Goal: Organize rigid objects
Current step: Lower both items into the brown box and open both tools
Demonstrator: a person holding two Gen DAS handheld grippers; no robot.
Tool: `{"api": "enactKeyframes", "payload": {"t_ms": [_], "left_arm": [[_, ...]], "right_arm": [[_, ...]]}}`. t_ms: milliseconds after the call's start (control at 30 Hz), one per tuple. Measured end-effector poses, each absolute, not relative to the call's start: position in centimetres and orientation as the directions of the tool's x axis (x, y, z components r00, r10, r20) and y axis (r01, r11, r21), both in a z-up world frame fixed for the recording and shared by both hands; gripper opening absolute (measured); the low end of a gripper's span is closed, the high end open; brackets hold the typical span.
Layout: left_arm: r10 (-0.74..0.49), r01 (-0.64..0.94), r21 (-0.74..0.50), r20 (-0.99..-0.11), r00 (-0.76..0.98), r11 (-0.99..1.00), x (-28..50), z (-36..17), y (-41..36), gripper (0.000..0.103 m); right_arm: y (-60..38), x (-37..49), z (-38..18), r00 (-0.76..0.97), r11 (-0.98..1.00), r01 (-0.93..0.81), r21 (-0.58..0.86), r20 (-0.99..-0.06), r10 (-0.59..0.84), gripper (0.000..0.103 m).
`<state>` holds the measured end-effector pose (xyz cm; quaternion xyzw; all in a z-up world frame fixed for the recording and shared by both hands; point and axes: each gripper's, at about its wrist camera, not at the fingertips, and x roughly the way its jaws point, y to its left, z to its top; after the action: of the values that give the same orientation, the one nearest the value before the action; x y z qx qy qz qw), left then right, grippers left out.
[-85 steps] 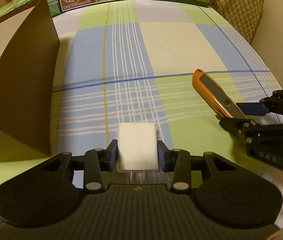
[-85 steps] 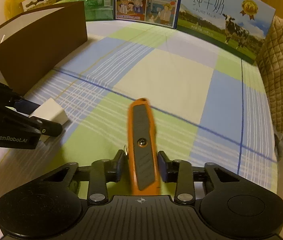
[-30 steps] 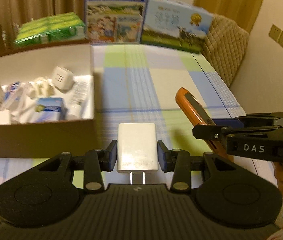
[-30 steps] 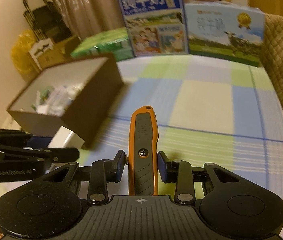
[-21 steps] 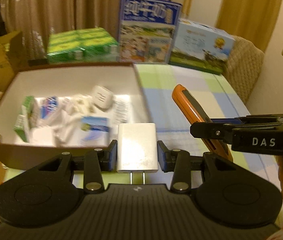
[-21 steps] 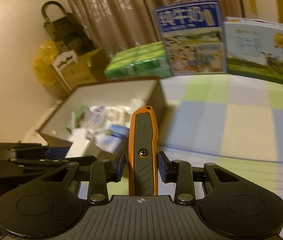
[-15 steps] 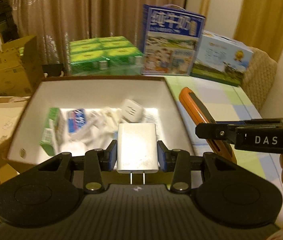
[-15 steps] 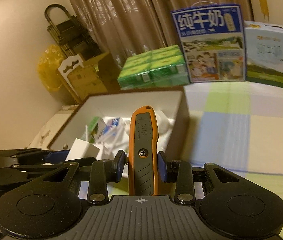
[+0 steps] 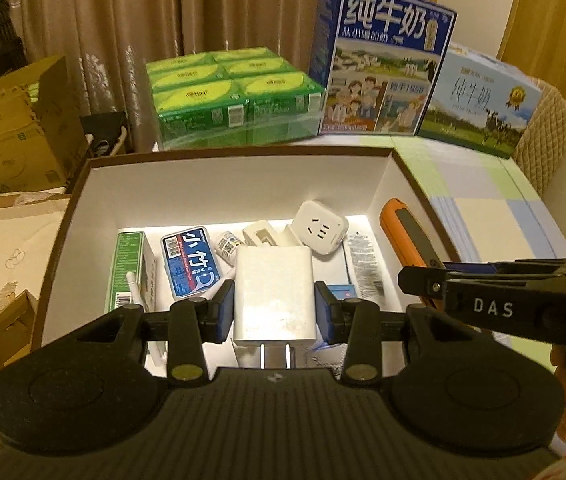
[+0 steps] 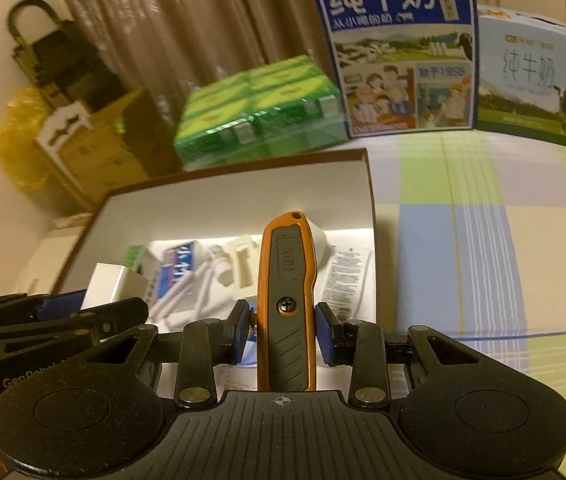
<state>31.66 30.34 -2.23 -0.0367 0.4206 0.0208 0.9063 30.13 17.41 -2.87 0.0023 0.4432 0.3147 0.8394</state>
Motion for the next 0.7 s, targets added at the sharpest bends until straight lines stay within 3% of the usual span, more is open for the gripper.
{"api": "enactKeyframes", "payload": {"t_ms": [467,700], "left_arm": [[-0.066,-0.001,-0.081,-0.819,0.57,0.997,34.4,-6.1,31.2,0.036],[-0.083,0.016,-0.088,-0.831,0.551,0.996,35.0,-7.1,31.3,0.036]], "right_arm": [[21.9,30.1,-6.8,0.527,0.871,-0.489,-0.044,-0.811,0.255,0.032],[23.4,30.0,-8.0,0.557,0.854,-0.504,-0.13,-0.804,0.206,0.032]]}}
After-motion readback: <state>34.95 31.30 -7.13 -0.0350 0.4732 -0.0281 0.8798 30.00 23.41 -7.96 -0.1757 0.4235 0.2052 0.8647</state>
